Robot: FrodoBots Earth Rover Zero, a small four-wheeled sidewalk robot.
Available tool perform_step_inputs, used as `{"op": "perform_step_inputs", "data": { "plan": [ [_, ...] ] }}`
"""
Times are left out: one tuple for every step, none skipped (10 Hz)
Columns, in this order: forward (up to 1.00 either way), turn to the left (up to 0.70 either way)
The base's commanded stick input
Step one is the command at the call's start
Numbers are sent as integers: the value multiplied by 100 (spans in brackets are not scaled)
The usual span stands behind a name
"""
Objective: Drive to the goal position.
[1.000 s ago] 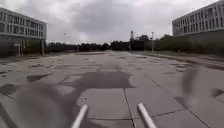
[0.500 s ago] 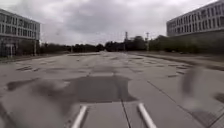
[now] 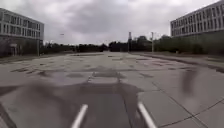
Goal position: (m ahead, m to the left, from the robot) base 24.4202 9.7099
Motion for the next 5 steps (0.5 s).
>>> {"op": "perform_step_inputs", "data": {
  "plan": [
    [100, 0],
    [100, 0],
    [100, 0],
    [100, 0],
    [100, 0]
  ]
}}
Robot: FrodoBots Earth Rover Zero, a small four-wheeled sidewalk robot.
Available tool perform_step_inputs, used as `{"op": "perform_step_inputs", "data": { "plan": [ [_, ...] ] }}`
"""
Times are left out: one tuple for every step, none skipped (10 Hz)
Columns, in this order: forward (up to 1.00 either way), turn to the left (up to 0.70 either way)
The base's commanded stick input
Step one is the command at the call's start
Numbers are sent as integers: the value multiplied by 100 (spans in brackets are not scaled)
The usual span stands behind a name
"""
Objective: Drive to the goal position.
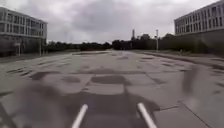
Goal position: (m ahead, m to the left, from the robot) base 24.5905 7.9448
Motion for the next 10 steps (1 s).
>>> {"op": "perform_step_inputs", "data": {
  "plan": [
    [100, 0],
    [100, 0],
    [100, 0],
    [100, 0],
    [100, 0],
    [100, 0],
    [100, 0],
    [100, 0],
    [100, -3],
    [100, -27]
  ]
}}
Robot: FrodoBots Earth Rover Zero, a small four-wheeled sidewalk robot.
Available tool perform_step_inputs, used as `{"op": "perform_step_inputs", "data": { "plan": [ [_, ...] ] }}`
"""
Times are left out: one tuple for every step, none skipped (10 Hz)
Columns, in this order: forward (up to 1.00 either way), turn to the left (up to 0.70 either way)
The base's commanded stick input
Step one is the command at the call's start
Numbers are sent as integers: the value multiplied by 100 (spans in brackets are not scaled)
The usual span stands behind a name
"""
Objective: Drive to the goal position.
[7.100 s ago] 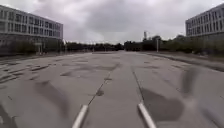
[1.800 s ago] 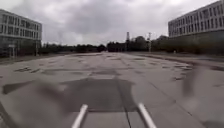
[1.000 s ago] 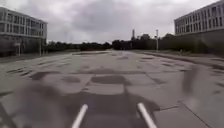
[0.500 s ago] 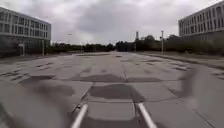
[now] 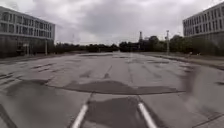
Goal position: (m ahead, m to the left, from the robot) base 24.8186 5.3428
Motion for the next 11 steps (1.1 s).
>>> {"op": "perform_step_inputs", "data": {
  "plan": [
    [100, -27],
    [100, -27],
    [100, -27],
    [100, -27],
    [100, -27],
    [100, -27],
    [100, -27],
    [100, -27],
    [100, -27],
    [100, -27],
    [100, -27]
  ]
}}
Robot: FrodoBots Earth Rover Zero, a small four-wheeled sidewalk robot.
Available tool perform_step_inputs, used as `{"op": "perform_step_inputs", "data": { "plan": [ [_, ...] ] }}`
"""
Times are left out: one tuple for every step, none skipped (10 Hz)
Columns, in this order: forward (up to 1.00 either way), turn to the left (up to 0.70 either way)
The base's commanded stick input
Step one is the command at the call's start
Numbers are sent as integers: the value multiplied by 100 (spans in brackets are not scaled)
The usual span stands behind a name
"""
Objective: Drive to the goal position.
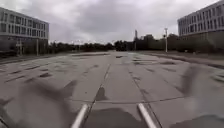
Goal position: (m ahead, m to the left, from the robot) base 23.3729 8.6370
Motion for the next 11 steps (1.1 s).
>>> {"op": "perform_step_inputs", "data": {
  "plan": [
    [100, -27],
    [100, -27],
    [100, -27],
    [100, -27],
    [100, -27],
    [100, -27],
    [100, -27],
    [100, -27],
    [100, -27],
    [100, -27],
    [100, -27]
  ]
}}
